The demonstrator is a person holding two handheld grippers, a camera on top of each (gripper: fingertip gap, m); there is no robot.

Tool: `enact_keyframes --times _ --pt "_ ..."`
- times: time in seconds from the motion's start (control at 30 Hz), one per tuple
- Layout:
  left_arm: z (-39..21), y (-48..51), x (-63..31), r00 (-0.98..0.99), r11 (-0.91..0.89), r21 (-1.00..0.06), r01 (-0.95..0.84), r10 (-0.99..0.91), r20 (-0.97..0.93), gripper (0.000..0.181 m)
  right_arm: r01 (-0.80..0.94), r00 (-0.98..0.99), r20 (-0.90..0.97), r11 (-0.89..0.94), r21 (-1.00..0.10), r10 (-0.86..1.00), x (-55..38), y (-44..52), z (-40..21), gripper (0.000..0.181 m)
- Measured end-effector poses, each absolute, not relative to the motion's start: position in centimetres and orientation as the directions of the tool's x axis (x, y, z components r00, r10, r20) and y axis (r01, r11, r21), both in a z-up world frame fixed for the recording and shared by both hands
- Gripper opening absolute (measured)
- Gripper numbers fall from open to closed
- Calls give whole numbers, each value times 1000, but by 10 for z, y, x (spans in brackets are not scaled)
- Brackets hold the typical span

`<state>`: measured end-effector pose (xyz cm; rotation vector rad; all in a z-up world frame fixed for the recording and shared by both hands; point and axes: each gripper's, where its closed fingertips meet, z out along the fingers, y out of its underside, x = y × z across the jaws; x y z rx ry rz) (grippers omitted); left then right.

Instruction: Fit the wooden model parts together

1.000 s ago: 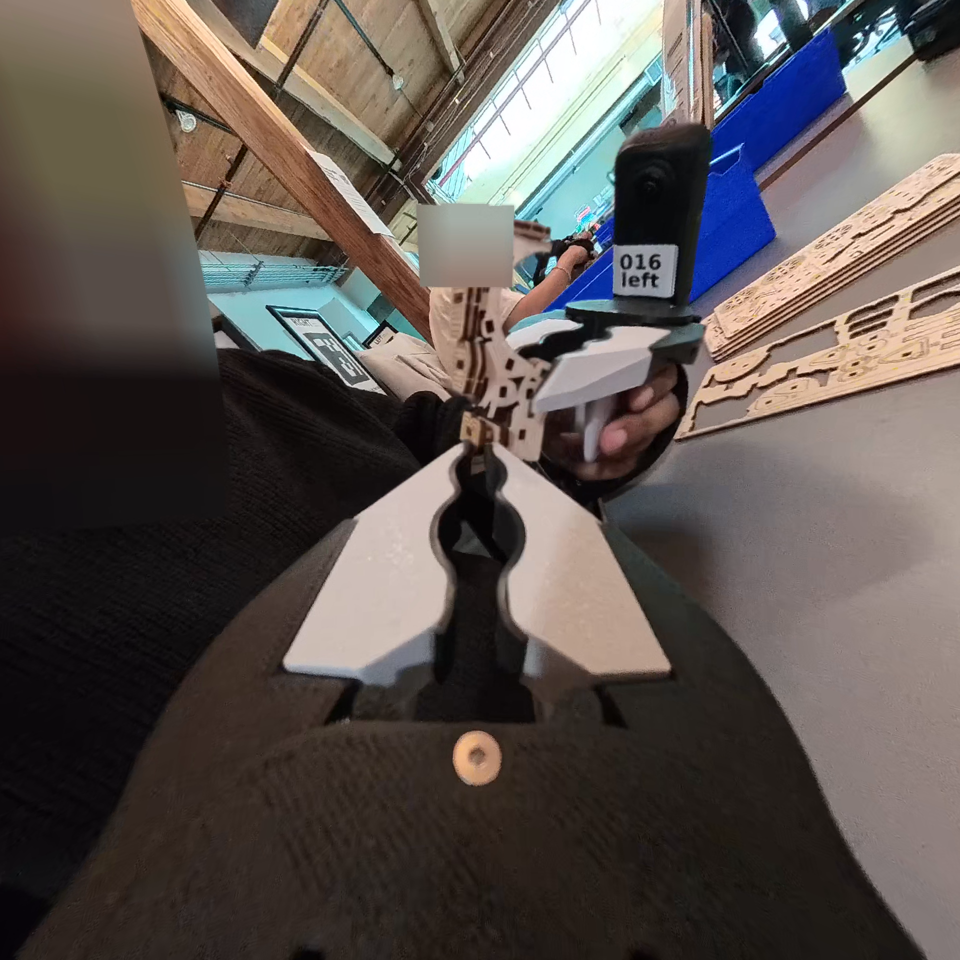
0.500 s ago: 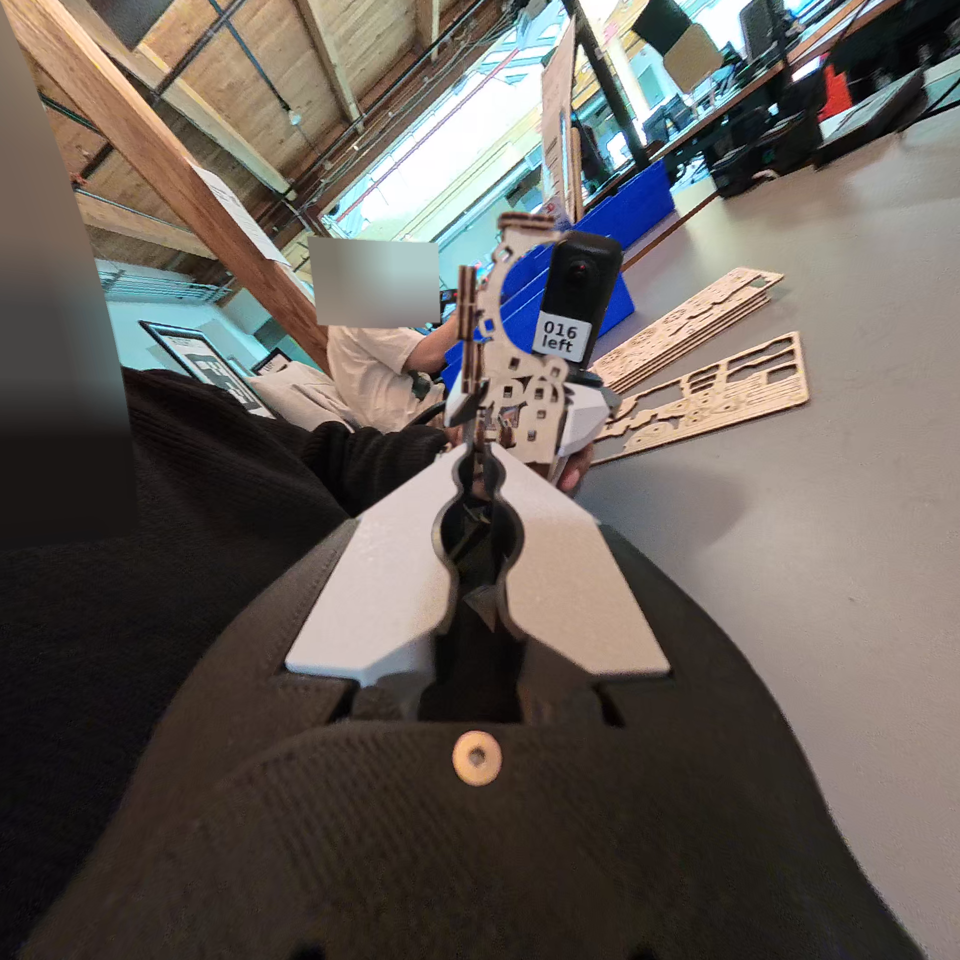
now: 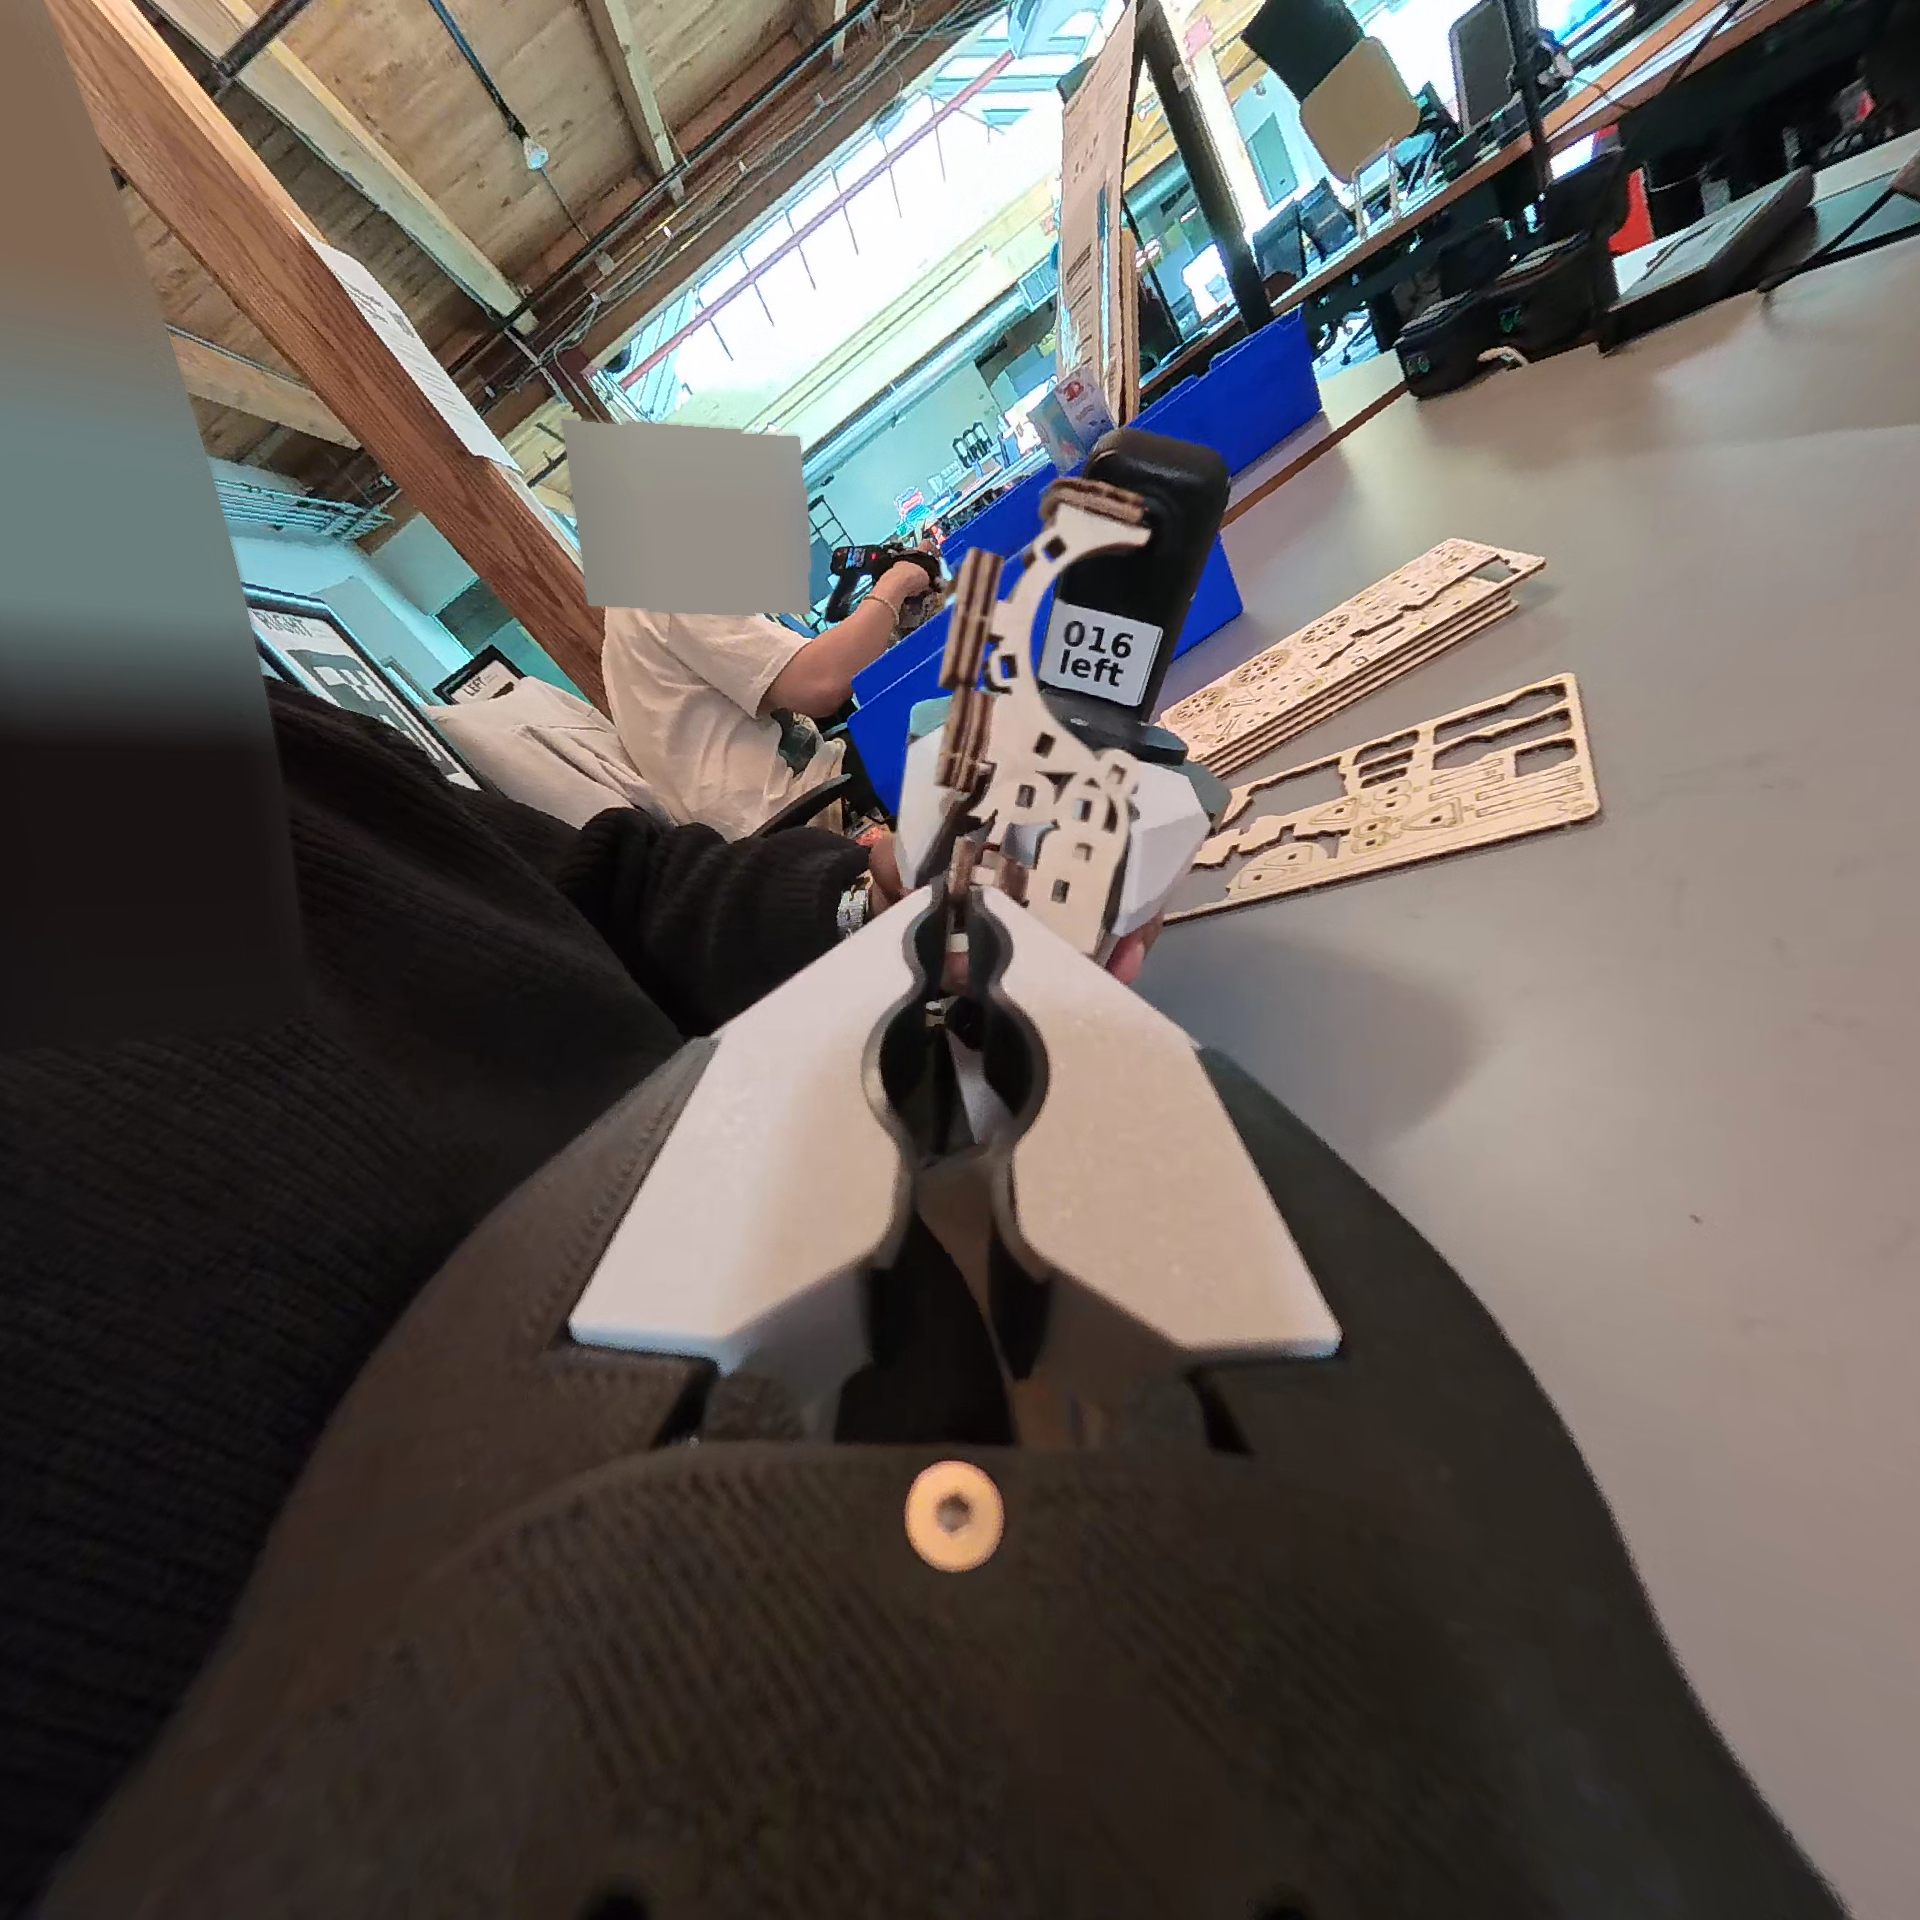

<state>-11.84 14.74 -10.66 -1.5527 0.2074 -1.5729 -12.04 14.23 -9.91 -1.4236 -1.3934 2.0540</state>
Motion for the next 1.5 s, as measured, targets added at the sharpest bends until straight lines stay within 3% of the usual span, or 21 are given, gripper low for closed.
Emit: enact_keyframes --times 0.4,0.47,0.5,0.53,0.73,1.37,1.4,1.5 --pt "-105 148 -121 205 -569 -682 460 -679 705 33 277 -479 -580 -514 -812 659 -121 141 -99 2" --pt "-108 148 -120 225 -569 -695 439 -680 698 33 270 -479 -566 -501 -822 671 -119 144 -99 9" --pt "-108 148 -120 232 -566 -701 435 -682 694 33 256 -471 -560 -502 -826 681 -119 147 -98 25" --pt "-108 148 -121 236 -564 -703 433 -682 692 33 243 -454 -561 -509 -826 692 -120 152 -98 29" --pt "-111 144 -115 254 -560 -736 381 -702 665 33 333 -447 -633 -539 -774 632 -122 146 -109 38" --pt "-113 138 -110 259 -564 -753 338 -713 651 33 407 -461 -702 -573 -711 543 -118 141 -113 32" --pt "-114 139 -110 274 -562 -756 334 -710 649 33 406 -481 -697 -570 -714 531 -116 140 -111 9" --pt "-116 140 -111 281 -565 -755 332 -705 651 33 395 -492 -703 -587 -706 514 -116 138 -106 9"
